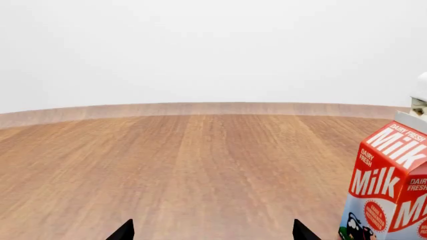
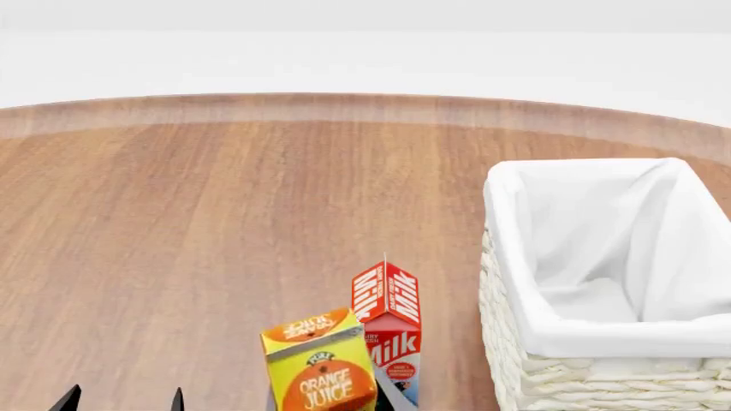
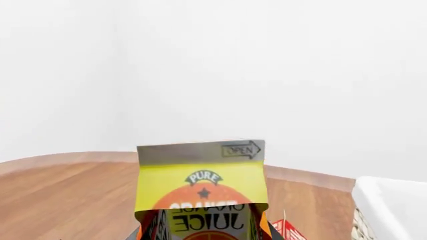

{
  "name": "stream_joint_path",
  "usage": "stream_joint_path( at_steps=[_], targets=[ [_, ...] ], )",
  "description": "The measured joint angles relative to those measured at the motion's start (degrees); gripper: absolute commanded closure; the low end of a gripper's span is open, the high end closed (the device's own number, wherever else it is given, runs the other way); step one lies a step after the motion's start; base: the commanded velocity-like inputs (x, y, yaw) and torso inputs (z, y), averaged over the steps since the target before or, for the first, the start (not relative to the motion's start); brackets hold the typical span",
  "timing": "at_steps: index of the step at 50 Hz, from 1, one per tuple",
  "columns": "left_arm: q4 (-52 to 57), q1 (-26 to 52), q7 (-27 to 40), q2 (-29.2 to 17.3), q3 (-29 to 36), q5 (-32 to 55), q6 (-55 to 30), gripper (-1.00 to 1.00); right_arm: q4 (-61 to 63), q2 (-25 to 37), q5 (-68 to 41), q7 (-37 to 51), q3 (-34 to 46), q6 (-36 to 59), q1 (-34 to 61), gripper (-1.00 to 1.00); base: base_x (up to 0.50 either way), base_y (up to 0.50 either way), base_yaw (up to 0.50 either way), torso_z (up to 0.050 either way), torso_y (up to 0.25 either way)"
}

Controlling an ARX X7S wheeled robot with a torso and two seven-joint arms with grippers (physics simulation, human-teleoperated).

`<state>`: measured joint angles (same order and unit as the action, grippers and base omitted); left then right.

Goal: Pick up the orange juice, and put it in the basket.

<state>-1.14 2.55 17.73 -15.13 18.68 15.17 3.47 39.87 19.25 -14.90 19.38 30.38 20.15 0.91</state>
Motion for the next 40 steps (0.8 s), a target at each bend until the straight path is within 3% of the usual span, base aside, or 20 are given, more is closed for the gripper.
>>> stream_joint_path(
  at_steps=[23,40],
  targets=[
    [0.0,0.1,0.4,-0.3,0.4,0.3,0.1,-1.00,15.0,-0.6,-9.0,5.9,-7.6,19.2,12.4,1.00,0.00,0.00,0.00,0.001,0.000],
    [-0.1,0.2,0.6,-0.5,0.7,0.5,0.2,-1.00,18.4,9.0,-27.0,22.6,-7.7,22.3,26.8,1.00,0.00,0.00,0.00,0.000,0.001]
  ],
)
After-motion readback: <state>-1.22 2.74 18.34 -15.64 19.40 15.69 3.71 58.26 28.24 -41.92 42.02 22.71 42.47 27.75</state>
